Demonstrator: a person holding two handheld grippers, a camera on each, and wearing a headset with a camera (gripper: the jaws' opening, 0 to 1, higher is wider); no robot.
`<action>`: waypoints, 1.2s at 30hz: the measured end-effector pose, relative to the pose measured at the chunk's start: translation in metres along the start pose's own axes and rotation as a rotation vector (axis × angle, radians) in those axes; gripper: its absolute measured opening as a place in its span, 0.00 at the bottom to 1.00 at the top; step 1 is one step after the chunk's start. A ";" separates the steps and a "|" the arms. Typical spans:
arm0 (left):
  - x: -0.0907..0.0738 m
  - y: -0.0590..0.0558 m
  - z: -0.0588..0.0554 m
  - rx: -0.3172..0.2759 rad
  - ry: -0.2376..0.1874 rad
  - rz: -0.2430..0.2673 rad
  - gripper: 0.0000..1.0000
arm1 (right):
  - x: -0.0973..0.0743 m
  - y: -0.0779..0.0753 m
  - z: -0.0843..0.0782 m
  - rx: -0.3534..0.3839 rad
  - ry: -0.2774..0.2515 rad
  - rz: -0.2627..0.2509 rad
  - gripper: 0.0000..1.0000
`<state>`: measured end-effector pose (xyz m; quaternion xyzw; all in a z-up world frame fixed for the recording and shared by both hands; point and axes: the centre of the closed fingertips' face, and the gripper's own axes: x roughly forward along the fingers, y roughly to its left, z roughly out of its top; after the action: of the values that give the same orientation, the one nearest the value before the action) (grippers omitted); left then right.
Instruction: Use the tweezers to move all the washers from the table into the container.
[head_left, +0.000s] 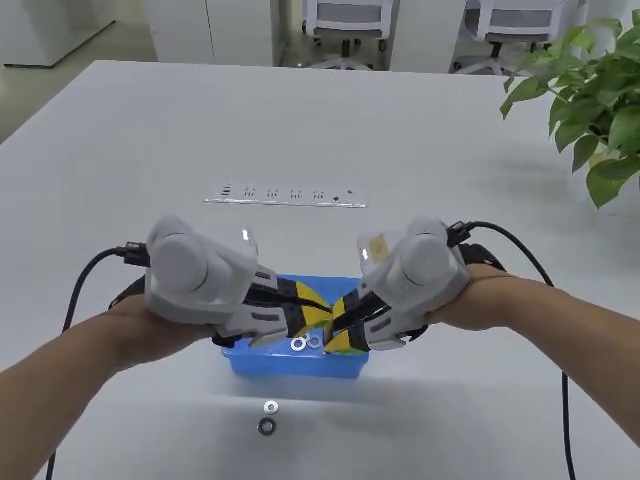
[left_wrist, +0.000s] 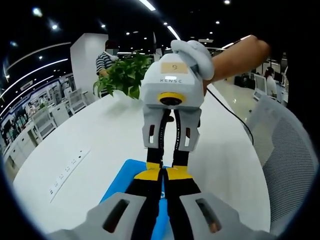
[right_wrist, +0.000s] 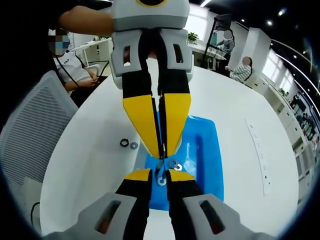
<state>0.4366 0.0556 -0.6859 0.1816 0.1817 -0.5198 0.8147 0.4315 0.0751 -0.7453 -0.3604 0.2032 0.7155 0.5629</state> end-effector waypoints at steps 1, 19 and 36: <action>-0.001 0.000 0.001 0.001 0.000 0.002 0.05 | -0.001 0.000 0.001 0.006 0.000 -0.003 0.14; -0.024 -0.001 0.021 -0.003 -0.003 0.024 0.05 | -0.022 0.001 0.017 0.086 -0.037 -0.086 0.35; -0.055 -0.003 0.026 -0.016 0.018 0.061 0.05 | -0.048 0.012 0.018 0.170 -0.073 -0.165 0.51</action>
<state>0.4151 0.0843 -0.6372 0.1850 0.1876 -0.4918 0.8299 0.4196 0.0525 -0.6996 -0.3005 0.2121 0.6597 0.6553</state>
